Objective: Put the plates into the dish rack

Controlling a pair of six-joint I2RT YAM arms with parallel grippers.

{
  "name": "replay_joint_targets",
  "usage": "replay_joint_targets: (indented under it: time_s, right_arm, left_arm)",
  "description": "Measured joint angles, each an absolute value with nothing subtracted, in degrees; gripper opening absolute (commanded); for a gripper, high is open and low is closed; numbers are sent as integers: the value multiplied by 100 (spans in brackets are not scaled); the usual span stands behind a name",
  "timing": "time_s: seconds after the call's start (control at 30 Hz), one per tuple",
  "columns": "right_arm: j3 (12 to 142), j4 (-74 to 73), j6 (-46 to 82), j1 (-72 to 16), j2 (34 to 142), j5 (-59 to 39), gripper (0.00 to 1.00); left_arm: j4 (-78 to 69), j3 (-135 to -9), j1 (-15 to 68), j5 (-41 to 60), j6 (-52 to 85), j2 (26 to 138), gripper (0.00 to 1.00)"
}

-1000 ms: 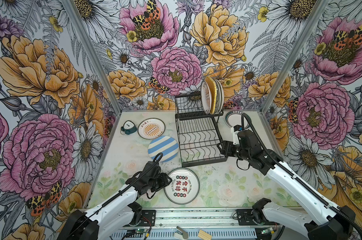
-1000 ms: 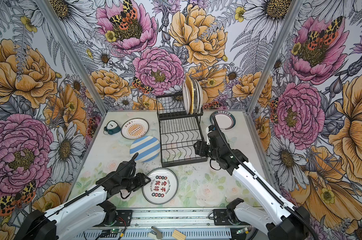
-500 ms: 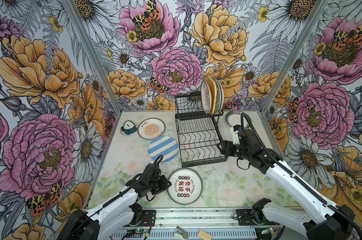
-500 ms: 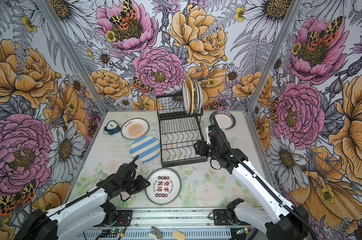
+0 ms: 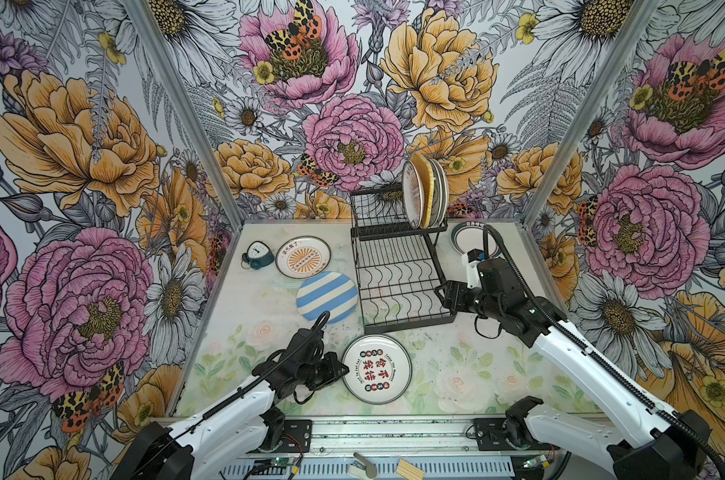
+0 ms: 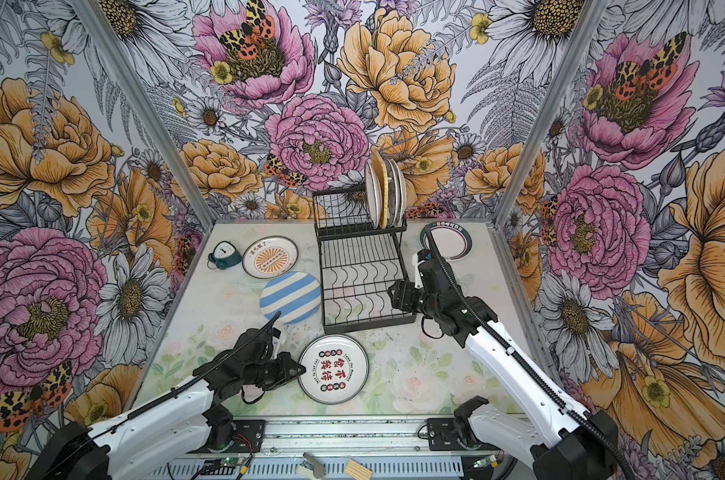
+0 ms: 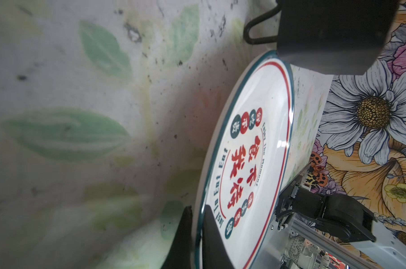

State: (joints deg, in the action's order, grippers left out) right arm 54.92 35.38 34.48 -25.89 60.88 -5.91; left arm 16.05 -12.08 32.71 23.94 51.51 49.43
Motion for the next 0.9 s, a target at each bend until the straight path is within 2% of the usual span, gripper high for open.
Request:
replay_joint_targets:
  time_s: [0.9]
  right_arm:
    - [5492, 3535, 3494, -2589, 6077, -757, 72]
  left_arm:
    - [2722, -1387, 3476, 2386, 5621, 4084, 0]
